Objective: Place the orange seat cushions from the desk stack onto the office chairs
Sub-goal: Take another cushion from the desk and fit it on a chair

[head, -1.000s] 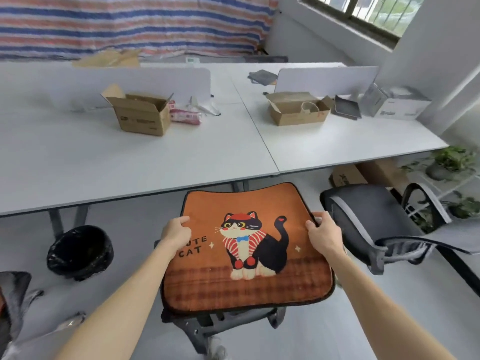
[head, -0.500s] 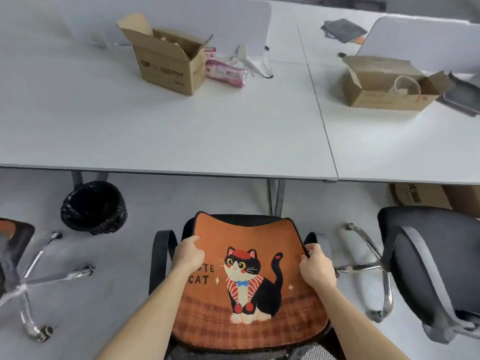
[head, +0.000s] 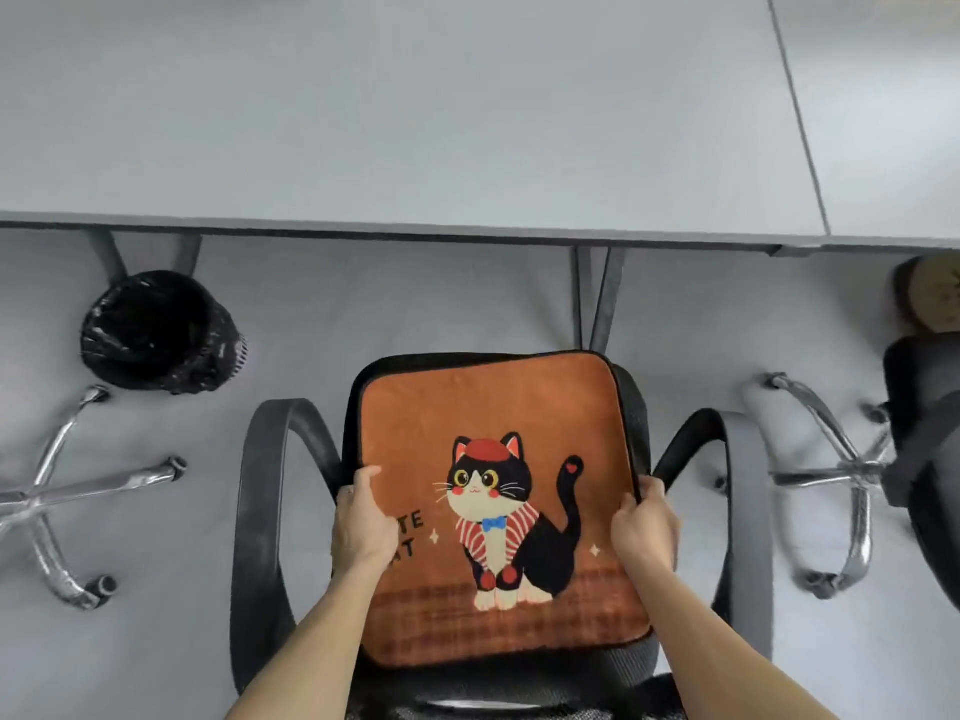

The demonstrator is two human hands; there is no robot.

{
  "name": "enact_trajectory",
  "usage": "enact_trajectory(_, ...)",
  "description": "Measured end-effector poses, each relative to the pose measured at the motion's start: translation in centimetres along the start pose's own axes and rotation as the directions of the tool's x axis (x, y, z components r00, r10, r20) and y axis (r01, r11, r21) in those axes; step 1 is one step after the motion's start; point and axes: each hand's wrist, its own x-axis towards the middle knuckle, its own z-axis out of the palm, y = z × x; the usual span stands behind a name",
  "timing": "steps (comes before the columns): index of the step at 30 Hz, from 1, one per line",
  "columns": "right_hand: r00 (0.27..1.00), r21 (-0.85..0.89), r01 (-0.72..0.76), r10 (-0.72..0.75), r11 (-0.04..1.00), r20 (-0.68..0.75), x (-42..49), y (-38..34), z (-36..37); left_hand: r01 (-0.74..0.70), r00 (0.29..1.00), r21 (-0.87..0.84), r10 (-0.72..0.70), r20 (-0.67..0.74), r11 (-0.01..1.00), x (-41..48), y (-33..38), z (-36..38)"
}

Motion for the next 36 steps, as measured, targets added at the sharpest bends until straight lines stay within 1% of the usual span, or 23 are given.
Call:
enact_trajectory(3,1.000,-0.036,-0.006,0.006,0.999,-0.015,0.9,0.3,0.7,-0.060,0.998,0.044,0.061,-0.024,0.997,0.4,0.1,0.5)
enact_trajectory(6,1.000,-0.087,-0.017,0.015,0.996,-0.022,1.0,0.4,1.1,-0.063,0.996,0.057,0.066,-0.056,0.996,0.4,0.3,0.9)
enact_trajectory(9,0.999,-0.115,-0.043,0.040,0.992,-0.032,0.4,0.5,1.4,-0.087,0.993,0.035,0.090,-0.083,0.996,0.2,0.0,1.2)
enact_trajectory(14,0.995,-0.184,-0.094,0.088,0.978,-0.040,-0.3,0.6,1.5,-0.096,0.990,0.048,0.100,-0.099,0.994,0.4,0.1,1.4)
enact_trajectory(25,0.995,-0.199,-0.084,0.072,0.976,-0.067,-0.2,0.4,1.8,-0.141,0.980,0.006,0.141,-0.144,0.990,1.1,0.2,1.5)
enact_trajectory(29,0.994,-0.197,-0.092,0.078,0.976,-0.079,-0.2,0.2,1.8,-0.147,0.978,0.031,0.150,-0.146,0.989,1.6,0.5,1.2)
enact_trajectory(33,0.994,-0.183,-0.084,0.070,0.980,-0.081,-0.1,-0.1,1.7,-0.139,0.983,0.089,0.149,-0.109,0.986,1.9,0.7,1.1)
enact_trajectory(36,0.995,-0.183,-0.084,0.072,0.980,-0.073,-0.2,-0.2,1.5,-0.137,0.984,0.084,0.146,-0.105,0.987,1.9,0.7,1.0)
